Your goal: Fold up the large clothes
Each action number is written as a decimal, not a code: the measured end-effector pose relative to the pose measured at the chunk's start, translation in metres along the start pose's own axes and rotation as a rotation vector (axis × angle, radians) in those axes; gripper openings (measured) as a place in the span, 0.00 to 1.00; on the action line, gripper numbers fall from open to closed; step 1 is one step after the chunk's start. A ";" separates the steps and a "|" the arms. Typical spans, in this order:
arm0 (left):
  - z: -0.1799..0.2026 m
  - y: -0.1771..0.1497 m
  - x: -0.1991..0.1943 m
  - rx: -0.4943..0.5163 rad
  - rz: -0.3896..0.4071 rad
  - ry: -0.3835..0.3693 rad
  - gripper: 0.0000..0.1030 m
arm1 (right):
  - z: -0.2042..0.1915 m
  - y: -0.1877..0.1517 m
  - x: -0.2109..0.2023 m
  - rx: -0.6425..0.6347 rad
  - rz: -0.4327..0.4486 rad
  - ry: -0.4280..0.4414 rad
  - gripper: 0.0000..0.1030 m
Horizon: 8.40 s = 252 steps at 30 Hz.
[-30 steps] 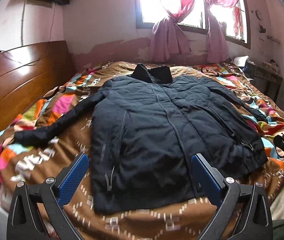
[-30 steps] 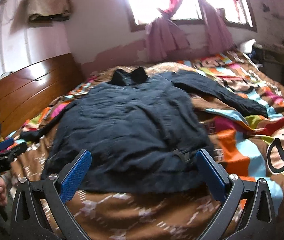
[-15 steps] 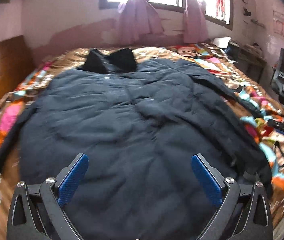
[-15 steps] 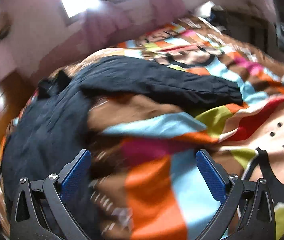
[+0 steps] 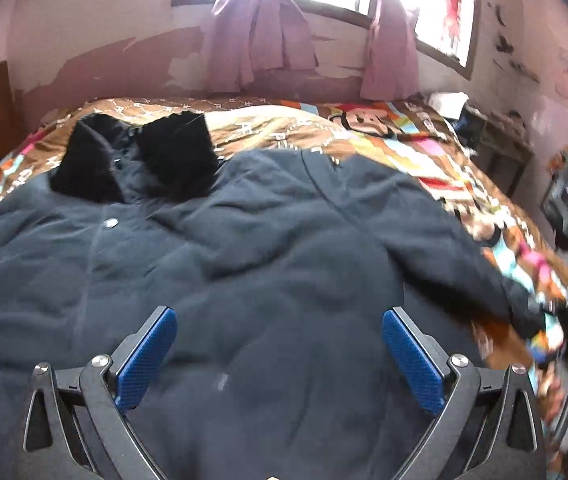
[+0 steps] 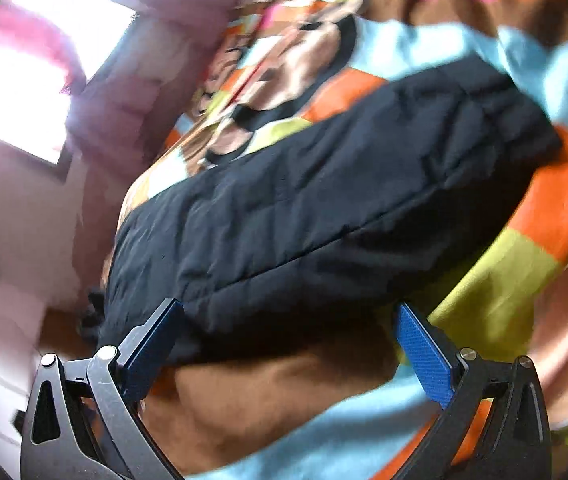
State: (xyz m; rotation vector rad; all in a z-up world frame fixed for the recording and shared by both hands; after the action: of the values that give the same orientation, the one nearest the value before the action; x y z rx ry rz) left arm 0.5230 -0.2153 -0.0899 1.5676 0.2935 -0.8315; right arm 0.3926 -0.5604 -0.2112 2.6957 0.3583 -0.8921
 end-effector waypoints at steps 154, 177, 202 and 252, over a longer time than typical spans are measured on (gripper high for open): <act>-0.256 0.016 -0.318 -0.127 0.247 0.365 0.05 | -0.297 -0.274 0.046 -1.040 -0.189 0.109 0.90; -0.068 -0.028 -0.045 0.099 -0.221 -0.149 0.06 | -0.252 -0.137 0.072 -0.722 -0.355 0.413 0.90; -0.276 -0.014 -0.092 -0.183 -0.246 0.241 0.80 | -0.301 -0.184 0.167 -0.862 -0.432 -0.234 0.05; -0.263 0.080 0.014 -0.024 -0.302 0.040 0.82 | -0.401 -0.169 0.206 -1.198 -0.415 -0.053 0.60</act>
State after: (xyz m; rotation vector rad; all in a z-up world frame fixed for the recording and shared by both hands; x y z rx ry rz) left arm 0.6715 0.0133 -0.0479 1.5400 0.5769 -1.0254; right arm 0.7165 -0.2378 -0.0592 1.5007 1.0530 -0.5365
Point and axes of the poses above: each gripper's, at about its wrist camera, not at the fingertips, and x roughly the way its jaws point, z to its right, y to its top, the point moved 4 cm from there along x, roughly the way its jaws point, and after that the axes turned 7 degrees about x, right-handed, at the moved point
